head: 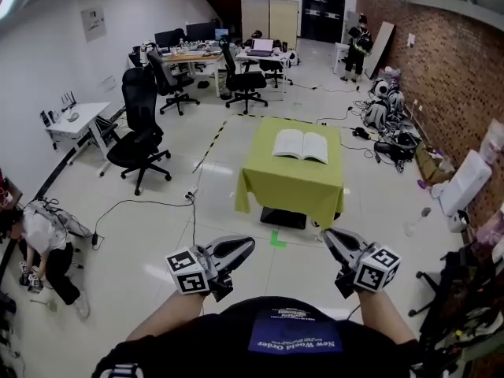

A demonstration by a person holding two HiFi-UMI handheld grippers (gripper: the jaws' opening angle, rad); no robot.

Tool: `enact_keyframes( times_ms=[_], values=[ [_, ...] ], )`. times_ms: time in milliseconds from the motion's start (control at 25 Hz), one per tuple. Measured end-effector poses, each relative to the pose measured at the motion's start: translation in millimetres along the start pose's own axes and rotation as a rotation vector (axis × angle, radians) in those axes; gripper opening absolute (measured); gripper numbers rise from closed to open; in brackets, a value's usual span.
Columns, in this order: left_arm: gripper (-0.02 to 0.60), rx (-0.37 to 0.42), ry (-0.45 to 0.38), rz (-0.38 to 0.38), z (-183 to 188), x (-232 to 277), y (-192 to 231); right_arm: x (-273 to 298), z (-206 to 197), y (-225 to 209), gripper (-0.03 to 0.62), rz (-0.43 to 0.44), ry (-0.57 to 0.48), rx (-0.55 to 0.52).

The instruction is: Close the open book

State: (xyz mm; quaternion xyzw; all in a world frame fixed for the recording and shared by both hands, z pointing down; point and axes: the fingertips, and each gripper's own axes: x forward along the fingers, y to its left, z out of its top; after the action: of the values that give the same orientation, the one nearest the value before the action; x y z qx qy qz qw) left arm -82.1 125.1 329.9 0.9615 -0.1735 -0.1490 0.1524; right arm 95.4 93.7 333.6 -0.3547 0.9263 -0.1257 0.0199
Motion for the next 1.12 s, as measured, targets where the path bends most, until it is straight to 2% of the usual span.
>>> enact_keyframes(
  times_ms=[200,400,560,880,1120],
  values=[
    [0.006,0.000,0.024,0.038,-5.8,25.3,15.8,8.2,-4.2,-27.3,-0.014,0.046,0.014,0.008],
    [0.006,-0.018,0.026,0.038,-4.0,41.4,46.5,27.8,-6.9,-53.0,-0.014,0.051,0.031,0.010],
    [0.006,-0.017,0.021,-0.002,9.6,39.6,84.6,64.4,0.2,-64.0,-0.014,0.025,0.026,-0.003],
    [0.006,0.007,0.055,-0.098,66.1,24.5,169.6,150.2,38.2,-75.4,-0.014,-0.049,-0.043,-0.023],
    [0.006,-0.027,0.098,-0.141,67.7,20.5,220.1,188.9,30.3,-96.1,-0.014,-0.097,-0.055,0.010]
  ],
)
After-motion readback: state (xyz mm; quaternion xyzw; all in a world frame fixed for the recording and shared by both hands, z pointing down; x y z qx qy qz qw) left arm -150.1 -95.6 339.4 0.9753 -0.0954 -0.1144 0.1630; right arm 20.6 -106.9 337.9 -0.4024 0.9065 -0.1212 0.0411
